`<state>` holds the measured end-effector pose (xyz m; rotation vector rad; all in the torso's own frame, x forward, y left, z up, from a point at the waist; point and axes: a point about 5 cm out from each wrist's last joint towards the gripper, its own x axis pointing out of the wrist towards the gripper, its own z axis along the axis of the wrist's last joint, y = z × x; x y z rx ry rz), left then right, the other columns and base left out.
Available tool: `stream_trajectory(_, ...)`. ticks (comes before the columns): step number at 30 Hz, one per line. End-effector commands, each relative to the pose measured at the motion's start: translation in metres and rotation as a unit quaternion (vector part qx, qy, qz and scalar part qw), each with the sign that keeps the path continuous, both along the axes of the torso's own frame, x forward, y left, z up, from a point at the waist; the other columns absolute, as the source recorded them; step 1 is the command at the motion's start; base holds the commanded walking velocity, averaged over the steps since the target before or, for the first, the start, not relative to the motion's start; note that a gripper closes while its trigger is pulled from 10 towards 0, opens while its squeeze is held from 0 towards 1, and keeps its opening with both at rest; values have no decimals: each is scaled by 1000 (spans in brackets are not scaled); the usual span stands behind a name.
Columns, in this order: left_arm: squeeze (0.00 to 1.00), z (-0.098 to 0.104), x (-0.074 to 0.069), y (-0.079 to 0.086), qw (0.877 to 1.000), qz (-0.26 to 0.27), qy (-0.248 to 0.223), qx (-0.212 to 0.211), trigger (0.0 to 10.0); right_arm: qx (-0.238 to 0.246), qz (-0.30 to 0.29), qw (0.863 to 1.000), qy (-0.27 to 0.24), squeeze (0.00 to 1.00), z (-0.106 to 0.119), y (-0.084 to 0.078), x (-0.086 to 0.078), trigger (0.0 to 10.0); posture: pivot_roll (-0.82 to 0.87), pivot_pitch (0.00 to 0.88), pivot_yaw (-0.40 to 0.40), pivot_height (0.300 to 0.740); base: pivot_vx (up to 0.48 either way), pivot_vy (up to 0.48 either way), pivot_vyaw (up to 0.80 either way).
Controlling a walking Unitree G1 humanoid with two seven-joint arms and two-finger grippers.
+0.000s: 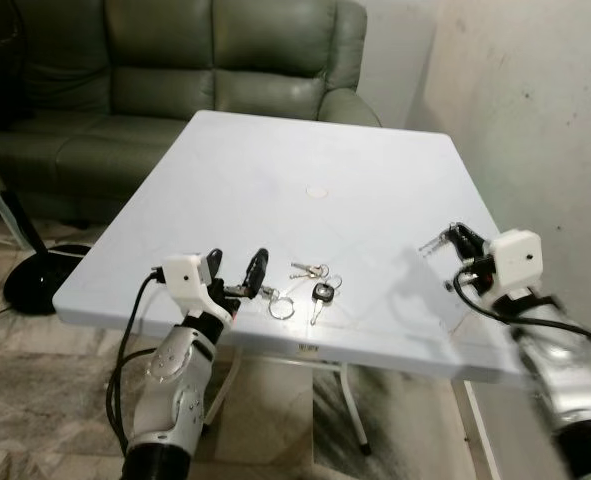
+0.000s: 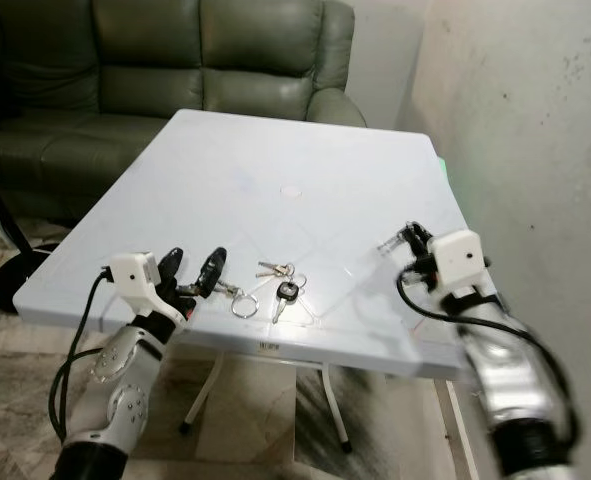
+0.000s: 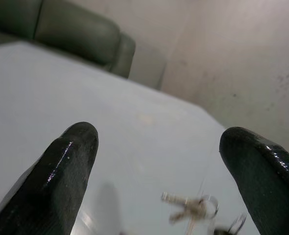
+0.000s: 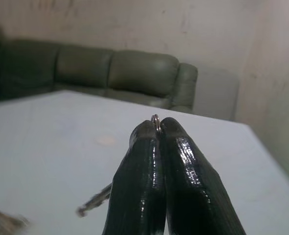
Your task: Hang keys on a hook
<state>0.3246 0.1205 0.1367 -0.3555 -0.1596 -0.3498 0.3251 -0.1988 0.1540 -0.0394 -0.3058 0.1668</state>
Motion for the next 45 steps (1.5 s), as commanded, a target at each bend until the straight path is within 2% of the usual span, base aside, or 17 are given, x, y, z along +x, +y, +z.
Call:
stream_trajectory(1, 0, 5, 2, 3, 1000, 0, -3, 6, 10000, 28, -27, 999, -20, 0, 11, -6, 1, 10000, 0, 29, -45, 740, 0, 0, 0)
stream_trajectory(2, 0, 14, 7, 5, 1000, -6, -12, 5, 10000, 62, -17, 998, -12, 0, 9, 7, -1, 10000, -2, 26, -41, 740, 0, 0, 0)
stream_trajectory(3, 0, 22, 11, 6, 1000, -10, -18, -3, 10000, 74, -21, 997, -1, 0, 7, 13, -1, 10000, -2, 26, -41, 740, 0, 0, 0)
stream_trajectory(6, 0, 29, 16, 7, 1000, -12, -25, 4, 10000, 101, -9, 995, 8, 0, 4, 21, 0, 10000, -3, 27, -33, 740, 0, 0, 0)
stream_trajectory(8, 0, 36, 21, 5, 999, -22, -36, 10, 10000, 90, -12, 996, 16, 0, 1, 28, 2, 10000, -8, 24, -28, 740, 0, 0, 0)
stream_trajectory(10, 0, 41, 28, 4, 999, -21, -39, 15, 10000, 110, -12, 994, 24, 0, -1, 32, 7, 10000, -9, 22, -23, 740, 0, 0, 0)
stream_trajectory(11, 0, 44, 32, 3, 998, -17, -44, 30, 10000, 102, -7, 995, 20, 0, 0, 37, 10, 10000, -7, 20, -20, 740, 0, 0, 0)
stream_trajectory(13, 0, 46, 34, 1, 998, -19, -47, 34, 10000, 111, -3, 994, 23, 0, 2, 40, 11, 10000, -9, 18, -18, 740, 0, 0, 0)
stream_trajectory(16, 0, 48, 33, 0, 998, -10, -54, 40, 10000, 103, -7, 995, 13, 0, 5, 41, 10, 10000, -9, 13, -14, 740, 0, 0, 0)
stream_trajectory(18, 0, 47, 31, 0, 998, -3, -53, 46, 10000, 119, -23, 992, 18, 0, 3, 36, 9, 10000, -8, 9, -15, 740, 0, 0, 0)
stream_trajectory(20, 0, 47, 23, 2, 998, 3, -57, 19, 10000, 105, -39, 994, 15, 0, 2, 32, 5, 10000, -12, 0, -19, 740, 0, 0, 0)
stream_trajectory(24, 0, 46, 3, 9, 997, 25, -66, 13, 10000, 110, -55, 992, 10, 0, 2, 30, -14, 10000, -10, 0, -28, 740, 0, 0, 0)
stream_trajectory(27, 0, 48, -6, 13, 997, 33, -66, 3, 10000, 108, -55, 993, 4, 0, 3, 31, -25, 10000, -5, 0, -32, 740, 0, 0, 0)
stream_trajectory(29, 0, 47, -11, 14, 997, 37, -67, 18, 10000, 99, -59, 993, 10, 0, 0, 32, -33, 10000, -2, 0, -32, 740, 0, 0, 0)
stream_trajectory(36, 0, 36, -12, 15, 997, 43, -50, 29, 10000, 80, -62, 995, 21, 0, -6, 38, -35, 10000, -1, 0, -24, 740, 0, 0, 0)
stream_trajectory(45, 0, 44, -5, 17, 997, 48, -54, 25, 10000, 63, -49, 996, 38, 0, -6, 45, -31, 10000, 5, 0, -28, 740, 0, 0, 0)
